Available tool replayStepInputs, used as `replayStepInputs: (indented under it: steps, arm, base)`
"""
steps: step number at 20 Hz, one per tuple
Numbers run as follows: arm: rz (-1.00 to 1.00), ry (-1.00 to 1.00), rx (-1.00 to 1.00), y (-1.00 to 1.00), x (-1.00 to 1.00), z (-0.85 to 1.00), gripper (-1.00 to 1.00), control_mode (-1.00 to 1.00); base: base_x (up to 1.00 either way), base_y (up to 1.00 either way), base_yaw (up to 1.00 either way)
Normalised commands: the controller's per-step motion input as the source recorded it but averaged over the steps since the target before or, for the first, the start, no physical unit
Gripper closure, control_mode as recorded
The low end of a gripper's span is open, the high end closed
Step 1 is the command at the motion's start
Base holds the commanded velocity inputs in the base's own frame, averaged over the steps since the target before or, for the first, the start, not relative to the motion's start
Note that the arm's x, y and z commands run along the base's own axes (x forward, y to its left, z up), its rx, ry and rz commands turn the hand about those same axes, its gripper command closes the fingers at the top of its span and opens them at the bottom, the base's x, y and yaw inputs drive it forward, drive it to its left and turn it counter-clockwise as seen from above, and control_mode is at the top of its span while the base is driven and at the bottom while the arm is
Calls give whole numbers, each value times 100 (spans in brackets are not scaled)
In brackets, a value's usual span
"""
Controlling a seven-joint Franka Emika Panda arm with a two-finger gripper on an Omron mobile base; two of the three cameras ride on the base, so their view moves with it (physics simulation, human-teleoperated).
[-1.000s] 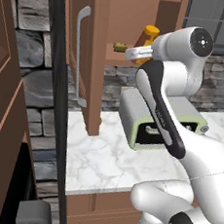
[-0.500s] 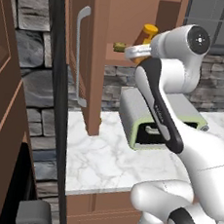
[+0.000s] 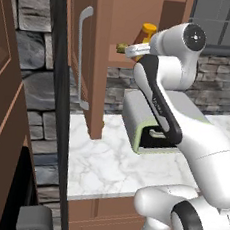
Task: Pick the honey bottle and jam from the counter and place them in the cabinets closest to them.
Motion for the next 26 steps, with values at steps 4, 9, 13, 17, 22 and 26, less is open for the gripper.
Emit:
replayStepInputs:
  steps: [4, 9, 13, 17, 22, 26]
  arm:
    - [0, 0, -3, 7, 36, 0, 100, -100]
    - [0, 0, -2, 12, 34, 0, 100, -100]
    - [0, 0, 0, 8, 32, -4, 100, -100]
    - [0, 0, 0, 2, 32, -6, 100, -100]
    - [0, 0, -2, 2, 28, -10, 100, -100]
    - [0, 0, 0, 0, 3, 0, 100, -100]
  base:
    - [0, 0, 0]
    - [0, 0, 0]
    - [0, 0, 0]
    - [0, 0, 0]
    - [0, 0, 0]
    - [0, 0, 0]
